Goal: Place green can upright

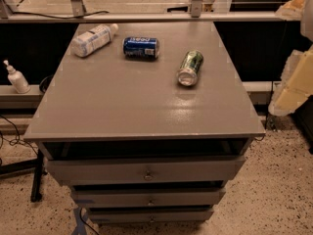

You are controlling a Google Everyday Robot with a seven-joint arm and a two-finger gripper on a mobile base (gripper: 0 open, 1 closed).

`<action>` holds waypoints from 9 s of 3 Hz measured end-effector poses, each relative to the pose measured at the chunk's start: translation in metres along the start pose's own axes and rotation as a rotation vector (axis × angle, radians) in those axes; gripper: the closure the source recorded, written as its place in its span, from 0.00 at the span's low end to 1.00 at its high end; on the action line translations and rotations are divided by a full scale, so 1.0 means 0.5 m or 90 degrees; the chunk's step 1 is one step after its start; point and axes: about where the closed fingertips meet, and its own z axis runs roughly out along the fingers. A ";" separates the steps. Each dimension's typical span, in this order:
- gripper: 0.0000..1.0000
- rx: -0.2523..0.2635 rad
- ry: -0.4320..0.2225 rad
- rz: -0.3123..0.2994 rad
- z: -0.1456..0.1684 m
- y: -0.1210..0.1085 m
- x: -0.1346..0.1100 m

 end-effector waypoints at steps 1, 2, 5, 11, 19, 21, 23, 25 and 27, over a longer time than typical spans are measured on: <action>0.00 0.000 0.000 0.000 0.000 0.000 0.000; 0.00 0.013 -0.039 -0.034 0.005 -0.034 -0.040; 0.00 0.063 -0.118 -0.286 0.196 -0.227 -0.172; 0.00 0.032 -0.010 -0.624 0.295 -0.405 -0.167; 0.00 -0.255 -0.021 -0.848 0.583 -0.238 -0.104; 0.42 -0.284 -0.013 -0.984 0.621 -0.217 -0.206; 0.89 -0.284 -0.013 -0.992 0.612 -0.222 -0.216; 1.00 -0.158 -0.151 -0.979 0.445 -0.258 -0.338; 1.00 -0.056 -0.185 -1.001 0.415 -0.288 -0.381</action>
Offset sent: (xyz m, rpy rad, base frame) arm 0.0493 0.0308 0.0114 0.0677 -0.0730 0.1568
